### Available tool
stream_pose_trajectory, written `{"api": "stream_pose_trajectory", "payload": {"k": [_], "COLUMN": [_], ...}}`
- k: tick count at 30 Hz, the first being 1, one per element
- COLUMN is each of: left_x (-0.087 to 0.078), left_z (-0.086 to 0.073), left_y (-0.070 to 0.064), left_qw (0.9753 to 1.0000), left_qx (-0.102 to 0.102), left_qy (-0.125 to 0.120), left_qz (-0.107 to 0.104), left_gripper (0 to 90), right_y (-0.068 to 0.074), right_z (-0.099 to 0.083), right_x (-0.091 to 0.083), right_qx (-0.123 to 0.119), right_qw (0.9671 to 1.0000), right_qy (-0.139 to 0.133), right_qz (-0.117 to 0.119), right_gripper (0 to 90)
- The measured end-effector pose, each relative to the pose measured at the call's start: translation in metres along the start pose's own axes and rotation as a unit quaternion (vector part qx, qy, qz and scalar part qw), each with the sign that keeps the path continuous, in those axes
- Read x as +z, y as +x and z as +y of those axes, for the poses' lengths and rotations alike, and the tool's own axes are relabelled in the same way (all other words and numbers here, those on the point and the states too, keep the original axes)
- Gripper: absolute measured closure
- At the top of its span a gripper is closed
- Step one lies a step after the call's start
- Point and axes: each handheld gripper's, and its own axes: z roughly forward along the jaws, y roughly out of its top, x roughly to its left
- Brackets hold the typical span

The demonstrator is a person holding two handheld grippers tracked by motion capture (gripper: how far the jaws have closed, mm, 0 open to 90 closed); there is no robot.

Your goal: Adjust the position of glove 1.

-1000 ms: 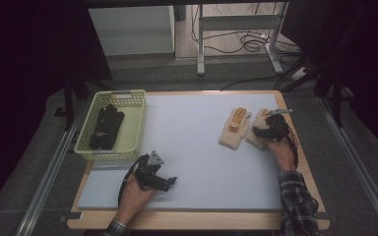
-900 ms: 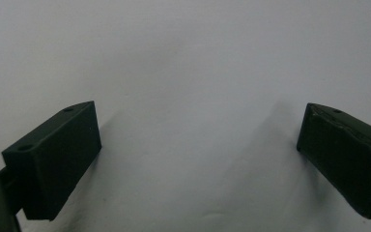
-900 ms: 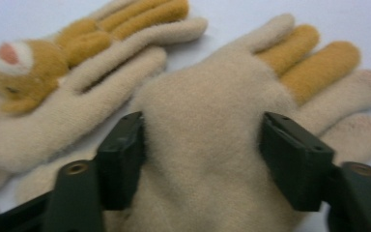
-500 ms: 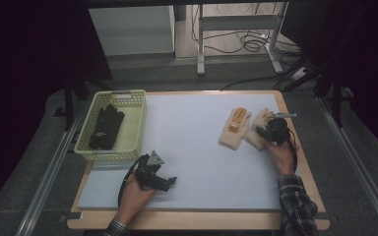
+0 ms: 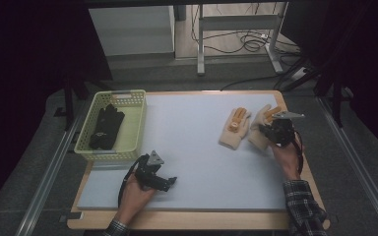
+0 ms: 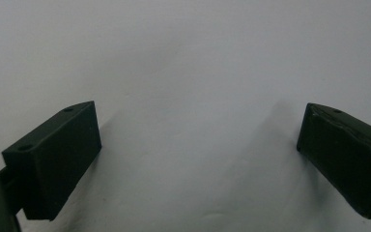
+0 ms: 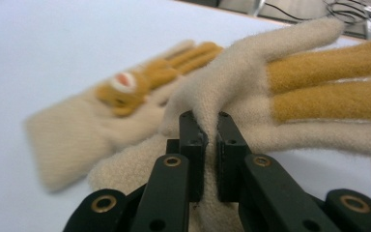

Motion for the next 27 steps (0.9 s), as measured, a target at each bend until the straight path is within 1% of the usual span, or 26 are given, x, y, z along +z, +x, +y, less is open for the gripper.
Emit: {"api": "stream_pose_trajectory", "payload": {"k": [1, 4, 5, 6, 7, 8, 9, 10, 11, 12, 14, 15, 16, 17, 18, 19, 20, 21, 22, 23, 24, 25, 26, 27], "left_x": [0.000, 0.000, 0.000, 0.000, 0.000, 0.000, 0.000, 0.000, 0.000, 0.000, 0.000, 0.000, 0.000, 0.000, 0.000, 0.000, 0.000, 0.000, 0.000, 0.000, 0.000, 0.000, 0.000, 0.000], "left_z": [0.000, 0.000, 0.000, 0.000, 0.000, 0.000, 0.000, 0.000, 0.000, 0.000, 0.000, 0.000, 0.000, 0.000, 0.000, 0.000, 0.000, 0.000, 0.000, 0.000, 0.000, 0.000, 0.000, 0.000], "left_y": [0.000, 0.000, 0.000, 0.000, 0.000, 0.000, 0.000, 0.000, 0.000, 0.000, 0.000, 0.000, 0.000, 0.000, 0.000, 0.000, 0.000, 0.000, 0.000, 0.000, 0.000, 0.000, 0.000, 0.000], "left_qw": [1.0000, 1.0000, 1.0000, 1.0000, 1.0000, 1.0000, 1.0000, 1.0000, 1.0000, 1.0000, 1.0000, 1.0000, 1.0000, 1.0000, 1.0000, 1.0000, 1.0000, 1.0000, 1.0000, 1.0000, 1.0000, 1.0000, 1.0000, 1.0000], "left_qx": [0.000, 0.000, 0.000, 0.000, 0.000, 0.000, 0.000, 0.000, 0.000, 0.000, 0.000, 0.000, 0.000, 0.001, 0.001, 0.002, 0.002, 0.002, 0.001, 0.001, 0.001, 0.001, 0.001, 0.001], "left_qy": [0.000, 0.000, 0.000, 0.000, 0.000, 0.000, 0.000, 0.000, 0.000, 0.000, 0.000, 0.000, 0.000, 0.000, 0.000, 0.000, 0.000, 0.000, -0.001, 0.000, 0.000, -0.001, -0.001, -0.001], "left_qz": [0.000, 0.000, 0.000, 0.000, 0.000, 0.000, 0.000, 0.000, 0.000, 0.000, 0.000, 0.000, 0.000, 0.000, 0.000, 0.000, 0.000, 0.001, 0.001, 0.001, 0.001, 0.001, 0.001, 0.001], "left_gripper": [1.8, 1.8, 1.8, 1.8, 1.8, 1.8, 1.8, 1.8, 1.8, 1.8, 1.8, 1.8, 1.8, 1.8, 1.8, 1.8, 1.8, 1.8, 1.8, 1.8, 1.8, 1.8, 1.8, 1.8], "right_y": [0.003, 0.013, 0.021, 0.026, 0.029, 0.029, 0.035, 0.045, 0.050, 0.050, 0.061, 0.075, 0.075, 0.080, 0.088, 0.100, 0.100, 0.106, 0.120, 0.126, 0.126, 0.140, 0.140, 0.147], "right_z": [0.002, 0.006, 0.008, 0.009, 0.010, 0.010, 0.010, 0.010, 0.010, 0.010, 0.010, 0.008, 0.008, 0.008, 0.007, 0.006, 0.006, 0.005, 0.003, 0.002, 0.002, -0.001, -0.001, -0.003], "right_x": [-0.003, -0.011, -0.015, -0.016, -0.017, -0.017, -0.018, -0.019, -0.019, -0.019, -0.018, -0.017, -0.017, -0.017, -0.016, -0.015, -0.015, -0.014, -0.012, -0.011, -0.011, -0.007, -0.007, -0.004], "right_qx": [0.000, -0.009, -0.017, -0.021, -0.025, -0.025, -0.031, -0.038, -0.042, -0.042, -0.049, -0.058, -0.058, -0.061, -0.066, -0.074, -0.074, -0.077, -0.077, -0.075, -0.075, -0.077, -0.077, -0.080], "right_qw": [1.0000, 0.9996, 0.9992, 0.9989, 0.9986, 0.9986, 0.9981, 0.9972, 0.9966, 0.9966, 0.9952, 0.9932, 0.9932, 0.9925, 0.9911, 0.9892, 0.9892, 0.9880, 0.9856, 0.9846, 0.9846, 0.9822, 0.9822, 0.9806], "right_qy": [-0.002, -0.009, -0.011, -0.012, -0.012, -0.012, -0.012, -0.011, -0.010, -0.010, -0.007, -0.005, -0.005, -0.005, -0.003, -0.001, -0.001, -0.001, 0.001, 0.004, 0.004, 0.009, 0.009, 0.013], "right_qz": [0.008, 0.025, 0.035, 0.041, 0.045, 0.045, 0.052, 0.064, 0.071, 0.071, 0.085, 0.100, 0.100, 0.106, 0.115, 0.127, 0.127, 0.134, 0.150, 0.158, 0.158, 0.171, 0.171, 0.178], "right_gripper": [83.5, 83.5, 83.5, 83.5, 83.5, 83.5, 83.5, 83.5, 83.5, 83.5, 83.4, 83.4, 83.4, 83.3, 83.3, 83.2, 83.2, 83.1, 82.8, 82.7, 82.7, 82.4, 82.4, 82.3]}}
